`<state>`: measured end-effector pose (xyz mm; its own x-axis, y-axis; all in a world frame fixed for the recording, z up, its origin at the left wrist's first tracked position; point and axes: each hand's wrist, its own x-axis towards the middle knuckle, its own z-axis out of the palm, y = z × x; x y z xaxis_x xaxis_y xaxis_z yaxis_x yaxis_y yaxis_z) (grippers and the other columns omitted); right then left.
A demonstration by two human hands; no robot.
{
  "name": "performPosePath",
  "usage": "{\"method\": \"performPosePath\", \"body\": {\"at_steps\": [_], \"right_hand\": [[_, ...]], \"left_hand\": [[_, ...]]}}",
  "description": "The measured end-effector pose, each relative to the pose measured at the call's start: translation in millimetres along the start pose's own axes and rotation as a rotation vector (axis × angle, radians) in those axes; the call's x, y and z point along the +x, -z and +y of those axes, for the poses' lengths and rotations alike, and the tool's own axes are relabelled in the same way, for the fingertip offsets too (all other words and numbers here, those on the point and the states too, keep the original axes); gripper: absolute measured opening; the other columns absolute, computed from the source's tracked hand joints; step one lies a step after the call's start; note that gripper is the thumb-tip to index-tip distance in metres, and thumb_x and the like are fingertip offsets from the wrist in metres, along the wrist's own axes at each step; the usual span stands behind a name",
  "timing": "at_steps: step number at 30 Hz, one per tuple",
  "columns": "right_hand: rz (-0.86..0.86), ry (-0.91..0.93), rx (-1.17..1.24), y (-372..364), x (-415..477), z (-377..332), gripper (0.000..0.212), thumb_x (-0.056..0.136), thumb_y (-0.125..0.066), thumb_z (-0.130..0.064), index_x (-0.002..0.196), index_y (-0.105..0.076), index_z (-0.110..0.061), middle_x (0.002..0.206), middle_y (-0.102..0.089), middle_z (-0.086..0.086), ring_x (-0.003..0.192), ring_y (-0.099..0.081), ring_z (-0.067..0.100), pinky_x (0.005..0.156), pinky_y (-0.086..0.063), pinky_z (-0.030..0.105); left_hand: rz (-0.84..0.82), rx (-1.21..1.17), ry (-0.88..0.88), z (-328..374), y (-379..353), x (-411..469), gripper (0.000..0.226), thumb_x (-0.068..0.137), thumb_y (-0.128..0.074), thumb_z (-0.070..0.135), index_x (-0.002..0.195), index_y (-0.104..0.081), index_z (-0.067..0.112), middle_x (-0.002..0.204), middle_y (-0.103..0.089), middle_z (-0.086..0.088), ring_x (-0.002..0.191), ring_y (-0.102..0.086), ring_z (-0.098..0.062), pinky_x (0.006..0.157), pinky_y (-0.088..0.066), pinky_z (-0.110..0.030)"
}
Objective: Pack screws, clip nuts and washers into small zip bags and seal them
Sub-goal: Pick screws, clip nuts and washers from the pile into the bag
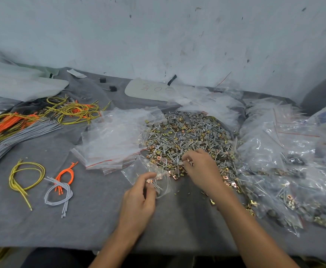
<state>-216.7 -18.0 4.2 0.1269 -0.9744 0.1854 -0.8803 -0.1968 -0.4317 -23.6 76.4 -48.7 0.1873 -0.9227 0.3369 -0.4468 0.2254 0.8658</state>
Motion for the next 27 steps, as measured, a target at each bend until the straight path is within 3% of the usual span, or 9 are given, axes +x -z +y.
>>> {"method": "performPosePath", "body": {"at_steps": [6,12,16,19,21,24,27], "right_hand": [[-0.155,0.032,-0.173,-11.5,20.9,3.0,0.018,0.1,-0.053,-0.035,0.11,-0.064,-0.024,0.112,-0.052,0.002,0.113,-0.047,0.025,0.093,-0.045,0.039],[-0.019,0.098,-0.154,-14.6,23.8,7.1,0.022,0.105,-0.042,-0.03,0.1,-0.06,-0.018,0.099,-0.056,-0.001,0.094,-0.052,0.021,0.079,-0.046,0.038],[0.06,-0.103,0.198,-7.7,31.7,9.6,0.019,0.102,-0.047,-0.029,0.088,-0.054,-0.018,0.08,-0.063,0.002,0.067,-0.057,0.017,0.057,-0.047,0.033],[0.072,-0.392,0.799,0.7,36.7,-0.2,0.013,0.102,-0.051,-0.017,0.094,-0.056,-0.008,0.087,-0.071,0.008,0.066,-0.066,0.016,0.059,-0.059,0.028],[0.039,-0.472,1.039,7.5,34.5,-8.0,0.008,0.1,-0.053,-0.008,0.095,-0.057,-0.002,0.089,-0.069,0.015,0.067,-0.065,0.017,0.06,-0.059,0.026],[-0.097,-0.357,0.948,16.6,14.3,-19.4,0.006,0.094,-0.063,-0.002,0.09,-0.059,-0.003,0.083,-0.066,0.013,0.067,-0.063,0.015,0.065,-0.056,0.024],[-0.196,-0.164,0.925,16.7,-24.7,-28.1,0.016,0.087,-0.072,0.002,0.092,-0.058,-0.002,0.073,-0.066,0.008,0.06,-0.061,0.017,0.059,-0.053,0.024]], "left_hand": [[0.003,0.002,0.006,-2.2,-0.2,-0.4,0.025,0.094,-0.049,0.032,0.116,-0.059,0.04,0.068,-0.063,0.006,0.061,-0.06,-0.013,0.066,-0.049,-0.033],[0.001,-0.003,0.004,-2.9,-0.5,-0.3,0.025,0.094,-0.049,0.031,0.116,-0.06,0.04,0.066,-0.062,0.004,0.059,-0.059,-0.014,0.063,-0.048,-0.032],[-0.005,-0.007,0.015,-3.6,-0.9,-0.5,0.026,0.094,-0.048,0.033,0.116,-0.059,0.041,0.068,-0.062,0.004,0.06,-0.058,-0.013,0.062,-0.049,-0.032],[-0.006,-0.002,0.022,-4.4,-1.0,-0.2,0.026,0.095,-0.048,0.033,0.117,-0.058,0.042,0.068,-0.062,0.004,0.061,-0.059,-0.015,0.064,-0.049,-0.034],[-0.006,-0.002,0.025,-4.8,-1.1,-0.4,0.026,0.094,-0.048,0.034,0.117,-0.058,0.043,0.067,-0.061,0.003,0.061,-0.059,-0.015,0.064,-0.05,-0.036],[-0.001,0.0,0.03,-4.7,-0.7,-0.1,0.026,0.094,-0.048,0.034,0.116,-0.058,0.044,0.067,-0.062,0.005,0.06,-0.058,-0.013,0.063,-0.051,-0.037],[0.002,-0.003,0.031,-4.6,-1.2,0.3,0.026,0.095,-0.047,0.034,0.117,-0.058,0.042,0.069,-0.063,0.008,0.06,-0.059,-0.01,0.063,-0.051,-0.034]]}}
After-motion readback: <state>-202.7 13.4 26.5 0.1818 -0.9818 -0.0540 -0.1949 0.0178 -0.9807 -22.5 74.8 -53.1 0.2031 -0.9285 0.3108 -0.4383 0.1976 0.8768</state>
